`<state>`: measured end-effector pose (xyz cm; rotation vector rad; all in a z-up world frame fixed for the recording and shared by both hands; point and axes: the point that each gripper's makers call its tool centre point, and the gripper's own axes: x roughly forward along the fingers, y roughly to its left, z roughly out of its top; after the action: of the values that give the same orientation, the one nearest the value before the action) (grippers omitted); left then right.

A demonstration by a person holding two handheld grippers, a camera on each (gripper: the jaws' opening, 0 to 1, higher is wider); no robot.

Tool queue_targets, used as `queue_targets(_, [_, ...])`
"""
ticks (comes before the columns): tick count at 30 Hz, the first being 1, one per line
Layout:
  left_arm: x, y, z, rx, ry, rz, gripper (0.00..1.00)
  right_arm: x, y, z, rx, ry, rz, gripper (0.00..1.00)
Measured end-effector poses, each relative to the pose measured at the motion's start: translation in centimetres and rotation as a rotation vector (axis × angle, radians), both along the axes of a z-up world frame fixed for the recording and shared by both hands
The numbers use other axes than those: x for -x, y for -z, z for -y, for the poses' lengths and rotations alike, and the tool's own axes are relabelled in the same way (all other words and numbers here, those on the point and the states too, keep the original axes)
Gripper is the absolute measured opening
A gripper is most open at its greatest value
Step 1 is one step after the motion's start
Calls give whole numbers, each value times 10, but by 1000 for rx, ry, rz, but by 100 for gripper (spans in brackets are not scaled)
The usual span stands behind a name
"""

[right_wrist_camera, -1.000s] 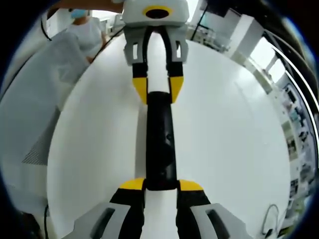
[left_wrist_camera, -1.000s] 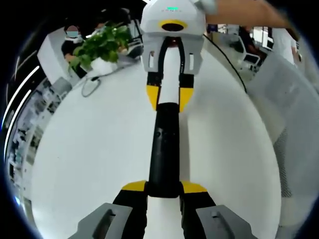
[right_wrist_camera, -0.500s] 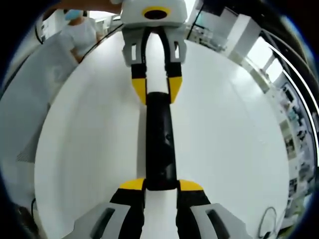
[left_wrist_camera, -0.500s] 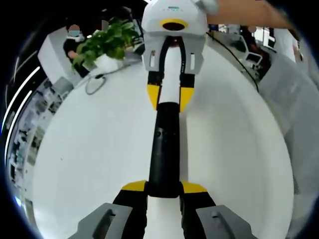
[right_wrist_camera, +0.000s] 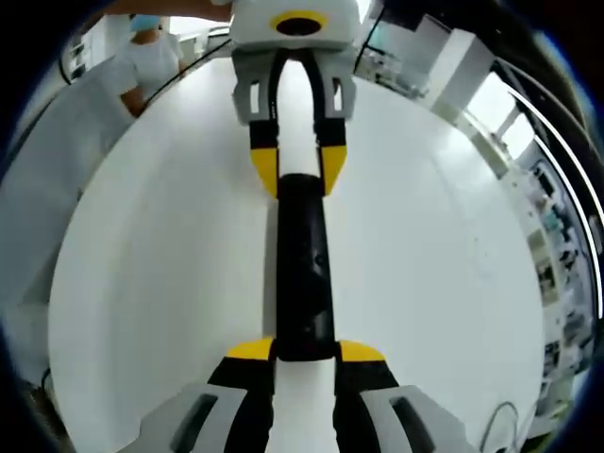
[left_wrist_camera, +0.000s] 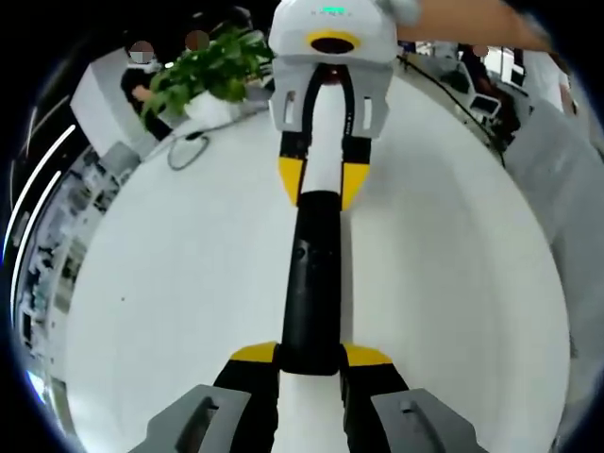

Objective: Press the specified remote control buttons in sequence, fully releasing each button before pressing the next.

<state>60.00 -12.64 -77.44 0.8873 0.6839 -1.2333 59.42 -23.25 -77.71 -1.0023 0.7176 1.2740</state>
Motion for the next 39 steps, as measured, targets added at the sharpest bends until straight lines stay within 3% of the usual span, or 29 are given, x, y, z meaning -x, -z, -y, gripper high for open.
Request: queue_targets(39, [-6, 9, -6, -57, -1, -34, 23, -5, 8, -6, 19, -7, 10, 21])
